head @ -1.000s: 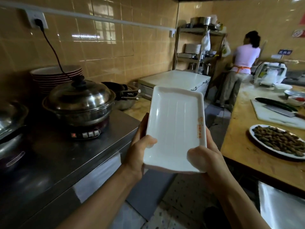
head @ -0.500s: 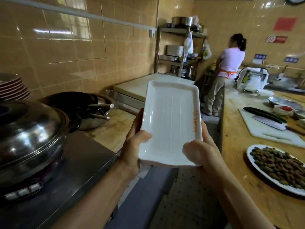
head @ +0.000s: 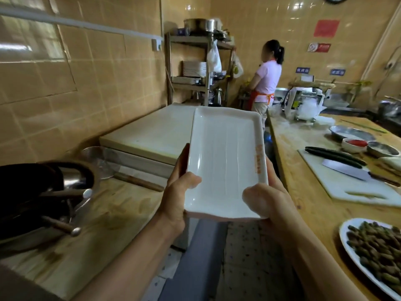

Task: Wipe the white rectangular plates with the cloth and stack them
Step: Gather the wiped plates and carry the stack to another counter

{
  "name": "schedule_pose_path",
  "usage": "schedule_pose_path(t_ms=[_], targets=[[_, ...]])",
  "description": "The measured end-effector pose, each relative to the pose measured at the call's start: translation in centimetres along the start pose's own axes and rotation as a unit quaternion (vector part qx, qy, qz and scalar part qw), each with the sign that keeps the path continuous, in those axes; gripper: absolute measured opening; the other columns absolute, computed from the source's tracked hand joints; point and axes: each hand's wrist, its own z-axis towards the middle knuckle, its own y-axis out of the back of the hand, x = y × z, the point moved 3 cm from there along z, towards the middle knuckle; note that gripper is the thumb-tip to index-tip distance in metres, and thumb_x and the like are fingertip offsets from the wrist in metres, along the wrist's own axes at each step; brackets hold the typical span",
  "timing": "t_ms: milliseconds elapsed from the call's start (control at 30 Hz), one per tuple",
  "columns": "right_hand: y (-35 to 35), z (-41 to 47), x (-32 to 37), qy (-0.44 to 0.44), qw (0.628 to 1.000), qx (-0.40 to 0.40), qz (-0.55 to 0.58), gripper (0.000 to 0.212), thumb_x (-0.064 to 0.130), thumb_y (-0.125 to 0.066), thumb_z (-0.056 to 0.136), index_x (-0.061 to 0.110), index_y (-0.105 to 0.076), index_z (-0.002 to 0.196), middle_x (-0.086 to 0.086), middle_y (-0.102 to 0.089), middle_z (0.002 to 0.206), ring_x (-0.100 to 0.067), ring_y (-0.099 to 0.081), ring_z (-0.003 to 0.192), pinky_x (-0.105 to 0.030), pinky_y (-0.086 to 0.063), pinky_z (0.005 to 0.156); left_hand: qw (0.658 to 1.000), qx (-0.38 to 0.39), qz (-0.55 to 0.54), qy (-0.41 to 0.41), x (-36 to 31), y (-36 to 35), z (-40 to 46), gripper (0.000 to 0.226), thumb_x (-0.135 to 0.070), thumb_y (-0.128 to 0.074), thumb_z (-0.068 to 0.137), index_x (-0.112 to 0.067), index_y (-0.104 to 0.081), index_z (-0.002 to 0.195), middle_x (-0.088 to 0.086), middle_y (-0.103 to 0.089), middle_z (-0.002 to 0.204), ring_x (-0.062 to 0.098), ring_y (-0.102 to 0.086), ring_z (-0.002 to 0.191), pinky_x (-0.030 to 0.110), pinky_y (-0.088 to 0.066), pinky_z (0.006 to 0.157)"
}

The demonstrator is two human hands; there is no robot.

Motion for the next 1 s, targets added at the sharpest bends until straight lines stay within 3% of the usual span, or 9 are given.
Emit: schedule_pose_path(t_ms=[200,367,500,700,867,1000], targets=[[4.8,9.3,-3.9,-0.014,1.000,-0.027,0.007,0.087,0.005,-0.054,0.062,0.051,-0.036,0.133,0.023,-0.059,0.101,-0.016,-0.060,0.098,-0.026,-0.055,0.067,1.000,0.020,0.002,0.009,4.8,-0.2,10.6,0.064,-0.018,-0.054,0.068,-0.042,-0.052,0.127,0.000,-0.068,0.112,0.021,-0.067,0.096,0.029,-0.055,0.068],[11.0,18.4,-7.1,-0.014,0.999,-0.035,0.005,0.083,-0.002,-0.054,0.068,0.052,-0.039,0.130,0.025,-0.061,0.096,-0.008,-0.062,0.096,-0.026,-0.056,0.068,1.000,0.013,-0.004,0.011,9.2,-2.3,20.8,0.068,-0.029,-0.061,0.058,-0.042,-0.054,0.124,0.000,-0.067,0.112,0.020,-0.067,0.097,0.028,-0.055,0.069],[15.8,25.9,-8.7,-0.021,0.999,-0.038,-0.006,0.084,-0.012,-0.048,0.077,0.060,-0.044,0.120,0.028,-0.062,0.093,-0.005,-0.063,0.094,-0.034,-0.059,0.070,1.000,-0.005,-0.006,0.017,11.8,-3.8,28.8,0.062,-0.020,-0.058,0.064,-0.044,-0.056,0.121,-0.001,-0.068,0.109,0.019,-0.067,0.095,0.028,-0.055,0.068],[20.9,34.6,-11.1,-0.033,0.999,-0.042,-0.011,0.083,-0.007,-0.051,0.074,0.053,-0.040,0.130,0.031,-0.060,0.095,0.002,-0.060,0.092,-0.025,-0.058,0.066,0.999,-0.005,-0.007,0.035,14.9,-4.9,38.2,0.066,-0.026,-0.060,0.059,-0.046,-0.054,0.121,-0.003,-0.067,0.112,0.018,-0.067,0.097,0.027,-0.054,0.068],[24.2,41.5,-13.4,-0.047,0.997,-0.059,-0.008,0.082,-0.010,-0.049,0.078,0.060,-0.043,0.122,0.029,-0.061,0.096,-0.013,-0.059,0.102,-0.040,-0.058,0.080,0.999,0.009,-0.001,0.038,18.2,-5.2,46.1,0.067,-0.025,-0.059,0.063,-0.042,-0.051,0.127,-0.002,-0.066,0.115,0.020,-0.065,0.103,0.030,-0.055,0.071],[26.6,47.7,-15.4,-0.053,0.997,-0.058,0.006,0.079,-0.001,-0.053,0.070,0.066,-0.045,0.111,0.032,-0.061,0.095,-0.021,-0.055,0.109,-0.049,-0.056,0.083,0.999,0.009,-0.009,0.038,21.3,-5.0,53.1,0.065,-0.026,-0.060,0.062,-0.045,-0.052,0.123,-0.004,-0.067,0.110,0.017,-0.067,0.098,0.030,-0.056,0.068]])
